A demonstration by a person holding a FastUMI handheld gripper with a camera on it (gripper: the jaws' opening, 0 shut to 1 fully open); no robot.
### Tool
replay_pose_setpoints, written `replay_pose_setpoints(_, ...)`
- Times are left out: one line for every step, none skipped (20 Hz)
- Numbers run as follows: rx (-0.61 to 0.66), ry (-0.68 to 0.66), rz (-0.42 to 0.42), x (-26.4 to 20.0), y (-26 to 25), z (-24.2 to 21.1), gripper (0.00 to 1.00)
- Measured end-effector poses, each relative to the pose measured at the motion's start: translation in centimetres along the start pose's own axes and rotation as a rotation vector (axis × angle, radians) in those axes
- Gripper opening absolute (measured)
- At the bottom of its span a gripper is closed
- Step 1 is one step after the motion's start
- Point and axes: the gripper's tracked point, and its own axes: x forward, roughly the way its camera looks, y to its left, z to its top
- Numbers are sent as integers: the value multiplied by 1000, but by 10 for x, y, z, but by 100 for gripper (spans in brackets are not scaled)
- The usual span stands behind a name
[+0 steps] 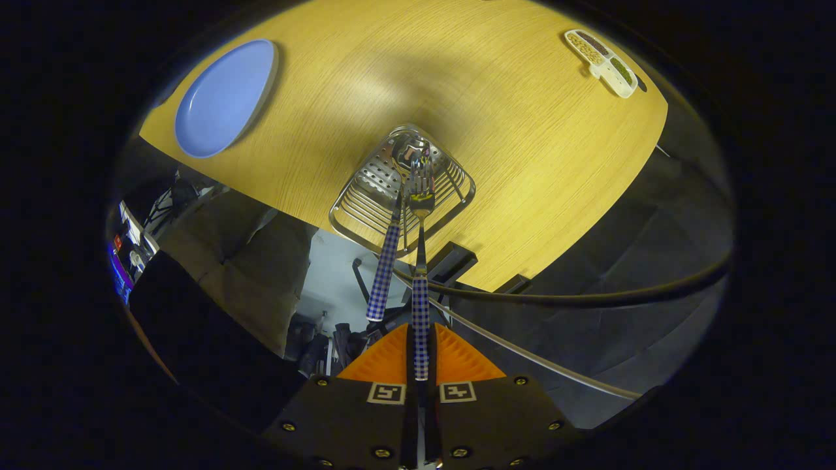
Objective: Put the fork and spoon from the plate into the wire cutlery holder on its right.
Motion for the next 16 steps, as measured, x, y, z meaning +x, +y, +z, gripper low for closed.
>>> replay_pose_setpoints(-2, 10, 5, 1, 0, 1, 5)
replay_pose_setpoints(-1, 23, 8, 2, 0, 3, 5)
replay_pose_setpoints(-2, 28, 11, 2, 0, 4, 5)
replay_pose_setpoints(-2, 37, 14, 2, 0, 6, 5)
replay_pose_setpoints(-7, 39, 14, 3, 0, 8, 8)
replay_pose_setpoints(-11, 32, 14, 3, 0, 11, 11)
replay_pose_setpoints(-7, 23, 15, 4, 0, 14, 11)
replay_pose_setpoints(-5, 24, 19, 7, 2, 15, 12)
replay_pose_setpoints(-3, 21, 22, 7, 1, 14, 13)
replay_pose_setpoints(0, 18, 29, 5, 3, 14, 13)
replay_pose_setpoints(3, 17, 33, 4, 3, 11, 16)
replay_pose_setpoints(7, 10, 33, 3, 3, 7, 19)
replay_pose_setpoints(13, -2, 35, 1, 3, 5, 31)
replay_pose_setpoints(27, -17, 36, 0, 4, 4, 51)
replay_pose_setpoints(40, -36, 35, -7, 5, 1, 51)
replay_pose_setpoints(48, -64, 34, -6, 7, -1, 51)
